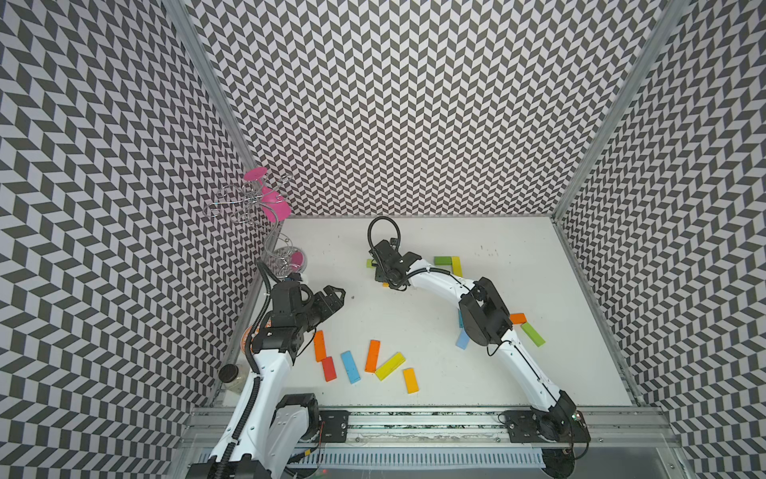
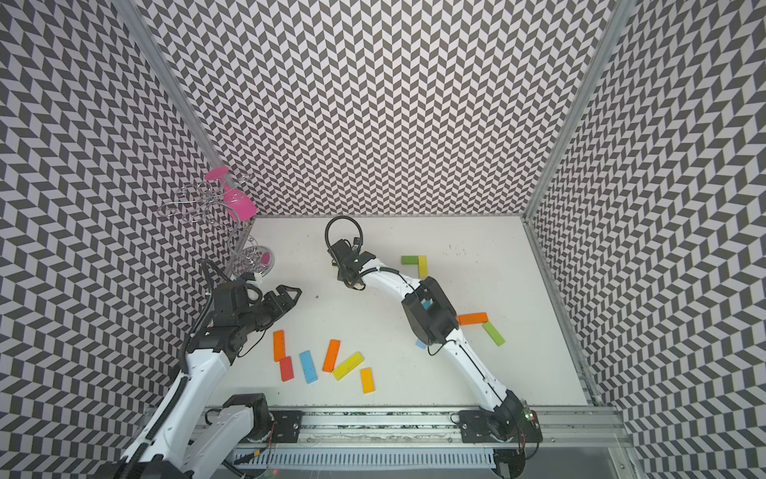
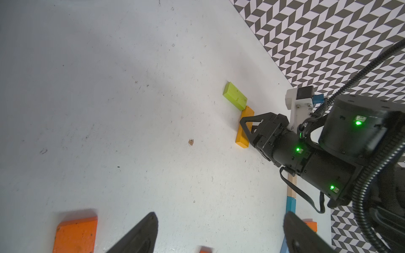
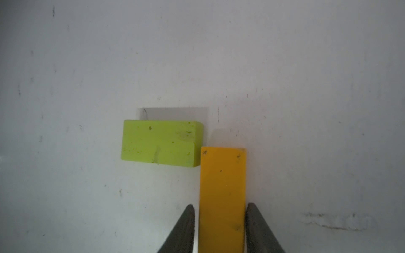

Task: Assemble a giraffe with building blocks
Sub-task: Assemble the building block at the center of the board, then adjust the building block at the center of the board.

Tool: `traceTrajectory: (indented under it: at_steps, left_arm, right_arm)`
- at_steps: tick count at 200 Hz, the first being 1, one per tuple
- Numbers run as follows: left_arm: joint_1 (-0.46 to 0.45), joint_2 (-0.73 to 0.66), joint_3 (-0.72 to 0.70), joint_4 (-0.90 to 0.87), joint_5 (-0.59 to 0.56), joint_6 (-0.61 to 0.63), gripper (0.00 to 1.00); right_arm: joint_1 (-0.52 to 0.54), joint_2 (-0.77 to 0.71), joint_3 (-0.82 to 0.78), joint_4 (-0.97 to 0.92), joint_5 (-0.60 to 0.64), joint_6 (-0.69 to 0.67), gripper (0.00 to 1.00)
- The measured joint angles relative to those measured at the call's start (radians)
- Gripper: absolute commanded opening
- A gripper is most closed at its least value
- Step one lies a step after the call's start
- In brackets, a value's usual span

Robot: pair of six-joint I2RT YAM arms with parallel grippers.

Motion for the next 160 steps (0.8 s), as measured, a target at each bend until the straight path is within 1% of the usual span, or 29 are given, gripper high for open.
traceTrajectory:
  at_steps: [18,31,52,56,69,97,117,127,140,148,160]
  left_arm:
    - [0.000,0.000,0.000,0.000,-0.001,0.000,0.91]
    - [0.000,0.000,0.000,0.000,-0.002,0.000,0.92]
    - [0.000,0.000,0.000,-0.001,-0.010,0.003,0.97]
    - [0.000,0.001,0.001,-0.002,-0.013,0.005,1.00]
    - [0.000,0.007,0.009,-0.007,-0.029,0.018,1.00]
    - [0.000,0.045,0.074,-0.019,-0.063,0.058,0.98]
    - [-0.014,0.095,0.122,-0.014,-0.073,0.082,0.95]
    - [-0.054,0.145,0.153,-0.012,-0.085,0.095,0.95]
    - [-0.149,0.246,0.214,-0.018,-0.122,0.110,0.95]
    - [-0.227,0.341,0.272,-0.024,-0.146,0.123,0.94]
    - [-0.320,0.478,0.364,-0.040,-0.171,0.140,0.94]
  right_arm:
    - [0.001,-0.007,-0.003,-0.004,-0.005,-0.003,0.52]
    - [0.002,-0.017,-0.006,-0.022,-0.010,-0.005,0.55]
    - [0.002,-0.046,-0.014,-0.043,-0.015,-0.009,0.59]
    - [0.002,-0.056,-0.016,-0.049,-0.016,-0.010,0.59]
    - [0.001,-0.094,-0.027,-0.060,-0.018,-0.014,0.60]
    - [-0.008,-0.248,-0.095,-0.074,-0.012,-0.023,0.60]
    - [-0.019,-0.425,-0.224,-0.056,0.002,-0.029,0.60]
    - [-0.027,-0.532,-0.321,-0.031,0.012,-0.033,0.60]
    - [-0.040,-0.676,-0.475,0.021,0.029,-0.039,0.60]
    - [-0.050,-0.757,-0.571,0.053,0.043,-0.039,0.60]
    - [-0.065,-0.878,-0.732,0.105,0.058,-0.042,0.59]
